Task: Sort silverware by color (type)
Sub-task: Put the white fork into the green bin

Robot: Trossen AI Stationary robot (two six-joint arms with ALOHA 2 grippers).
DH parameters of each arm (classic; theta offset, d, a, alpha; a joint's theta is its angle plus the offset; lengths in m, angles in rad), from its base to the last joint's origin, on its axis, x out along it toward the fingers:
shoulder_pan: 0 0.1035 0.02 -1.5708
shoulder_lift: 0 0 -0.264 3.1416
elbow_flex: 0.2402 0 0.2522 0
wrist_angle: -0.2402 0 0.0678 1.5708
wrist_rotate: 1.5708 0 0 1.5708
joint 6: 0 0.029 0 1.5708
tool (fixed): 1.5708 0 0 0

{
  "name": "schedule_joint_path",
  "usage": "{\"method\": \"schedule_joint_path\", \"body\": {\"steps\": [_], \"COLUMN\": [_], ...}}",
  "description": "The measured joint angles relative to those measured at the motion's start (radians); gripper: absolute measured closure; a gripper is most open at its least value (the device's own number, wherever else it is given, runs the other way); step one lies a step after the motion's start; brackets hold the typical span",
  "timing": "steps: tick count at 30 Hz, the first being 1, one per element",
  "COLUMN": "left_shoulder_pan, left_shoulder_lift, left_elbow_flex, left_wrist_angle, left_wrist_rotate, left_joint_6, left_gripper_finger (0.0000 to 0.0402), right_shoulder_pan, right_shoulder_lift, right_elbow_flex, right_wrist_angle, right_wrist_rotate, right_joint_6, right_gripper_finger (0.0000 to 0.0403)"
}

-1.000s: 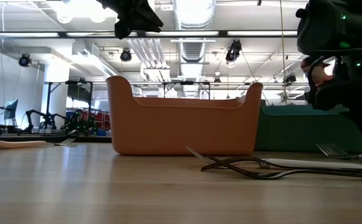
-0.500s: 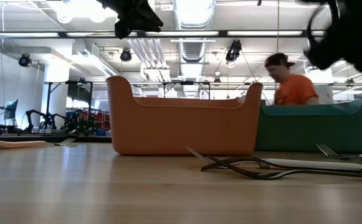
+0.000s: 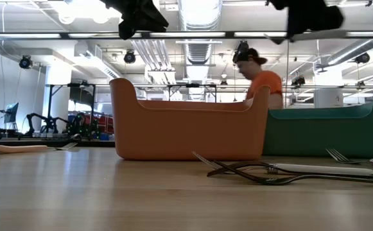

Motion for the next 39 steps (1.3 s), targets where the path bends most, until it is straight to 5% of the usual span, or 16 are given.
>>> {"method": "schedule_joint_path", "body": {"steps": [8,17,30,39], "left_shoulder_pan": [0.000,0.000,0.001,0.001], "left_shoulder_lift": [0.000,0.000,0.003,0.003], "left_elbow_flex": [0.000,0.000,0.000,0.000], "left_wrist_angle": [0.002,0.000,0.000,0.001], "left_wrist_rotate": [0.000,0.000,-0.021,-0.047], "left_joint_6": [0.000,-0.004,-0.011,-0.009], "left_gripper_finger": [0.0325,0.0325,0.0325,0.0325], "right_shoulder_pan": [-0.314,-0.587,-0.648,-0.648], "right_shoulder_lift": [0.092,0.230,0.179,0.199], "right_elbow_flex": [0.102,-0.004,-0.335,-0.408], "right_wrist_angle": [-0.125,-0.153,0.090,0.240], "right_wrist_rotate": [-0.007,-0.059,-0.089,-0.111], "right_joint_6": [-0.472,-1.073,-1.214,-1.206], "right_gripper_finger": [0.0383,0.0383,0.0383,0.0378]}}
